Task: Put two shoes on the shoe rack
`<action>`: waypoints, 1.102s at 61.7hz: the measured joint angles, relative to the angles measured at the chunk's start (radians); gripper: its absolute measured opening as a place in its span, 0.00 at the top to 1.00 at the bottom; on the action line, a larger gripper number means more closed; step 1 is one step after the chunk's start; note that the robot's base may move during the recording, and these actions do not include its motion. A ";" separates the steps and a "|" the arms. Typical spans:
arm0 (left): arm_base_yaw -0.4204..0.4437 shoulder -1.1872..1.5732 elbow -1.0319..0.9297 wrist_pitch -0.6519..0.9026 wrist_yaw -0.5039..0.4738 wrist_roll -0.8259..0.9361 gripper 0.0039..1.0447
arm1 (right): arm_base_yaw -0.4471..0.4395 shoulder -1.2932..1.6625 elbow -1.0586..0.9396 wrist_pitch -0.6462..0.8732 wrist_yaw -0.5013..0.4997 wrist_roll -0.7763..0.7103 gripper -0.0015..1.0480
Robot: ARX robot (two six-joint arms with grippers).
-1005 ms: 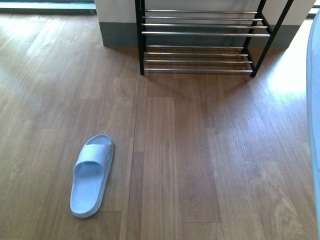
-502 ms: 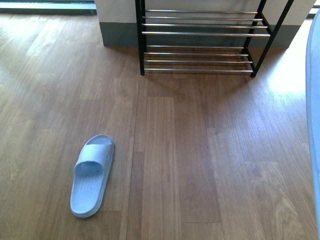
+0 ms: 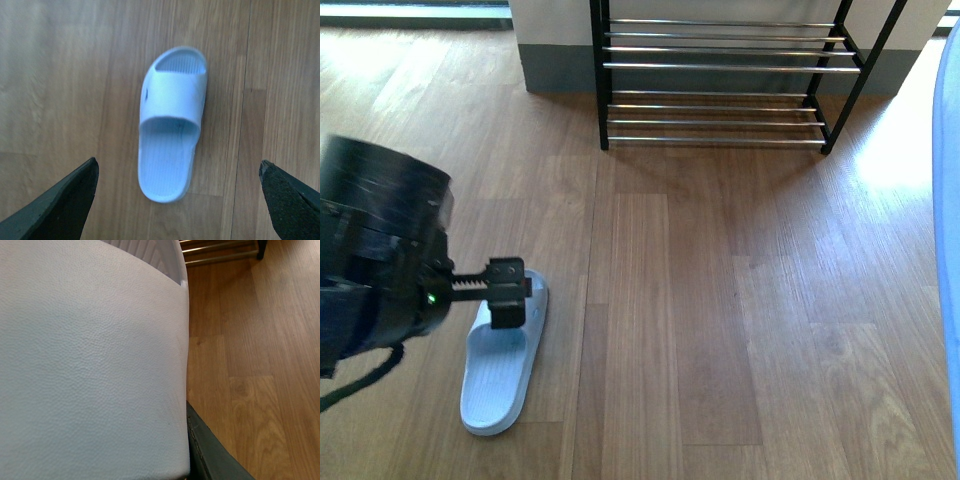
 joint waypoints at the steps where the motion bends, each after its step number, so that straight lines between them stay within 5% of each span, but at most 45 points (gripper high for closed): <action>1: -0.002 0.015 0.008 -0.002 -0.001 -0.006 0.09 | 0.000 0.000 0.000 0.000 0.000 0.000 0.99; 19: -0.043 0.302 0.216 -0.053 -0.080 -0.113 0.09 | 0.000 0.000 0.000 0.000 0.000 0.000 0.99; 68: -0.072 0.663 0.647 -0.090 -0.047 -0.214 0.09 | 0.000 0.000 0.000 0.000 0.000 0.000 0.99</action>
